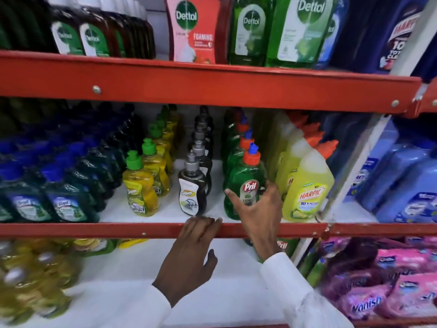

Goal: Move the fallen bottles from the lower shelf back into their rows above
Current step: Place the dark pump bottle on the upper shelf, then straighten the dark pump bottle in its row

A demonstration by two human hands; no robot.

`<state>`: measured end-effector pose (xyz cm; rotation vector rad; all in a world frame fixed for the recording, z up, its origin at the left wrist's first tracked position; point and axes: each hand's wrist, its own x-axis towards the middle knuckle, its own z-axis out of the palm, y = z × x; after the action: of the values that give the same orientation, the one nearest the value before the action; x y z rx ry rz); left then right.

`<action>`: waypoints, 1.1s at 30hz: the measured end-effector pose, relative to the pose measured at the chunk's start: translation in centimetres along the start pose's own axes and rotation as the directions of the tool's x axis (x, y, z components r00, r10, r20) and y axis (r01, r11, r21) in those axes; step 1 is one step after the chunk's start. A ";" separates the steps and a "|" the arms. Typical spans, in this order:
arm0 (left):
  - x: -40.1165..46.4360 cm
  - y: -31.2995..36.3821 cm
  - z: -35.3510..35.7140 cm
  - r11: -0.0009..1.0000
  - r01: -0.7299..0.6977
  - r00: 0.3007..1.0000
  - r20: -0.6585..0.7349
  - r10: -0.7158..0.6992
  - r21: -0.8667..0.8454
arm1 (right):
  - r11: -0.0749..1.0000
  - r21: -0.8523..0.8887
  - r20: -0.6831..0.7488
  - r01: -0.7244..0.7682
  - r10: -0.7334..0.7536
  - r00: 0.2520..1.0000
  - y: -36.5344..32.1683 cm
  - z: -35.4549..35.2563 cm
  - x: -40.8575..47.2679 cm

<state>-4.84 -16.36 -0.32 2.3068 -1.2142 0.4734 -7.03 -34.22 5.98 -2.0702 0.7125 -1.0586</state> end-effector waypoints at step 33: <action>4.1 3.4 -1.5 0.789 0.302 0.745 -0.384 -0.545 -0.535 | 0.884 0.467 -0.006 0.028 -0.029 1.000 3.0 -5.1 -0.7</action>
<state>-5.57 -19.87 3.86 1.8002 -0.4196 0.5345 -12.16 -37.24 5.46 -1.6644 0.3743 -1.1179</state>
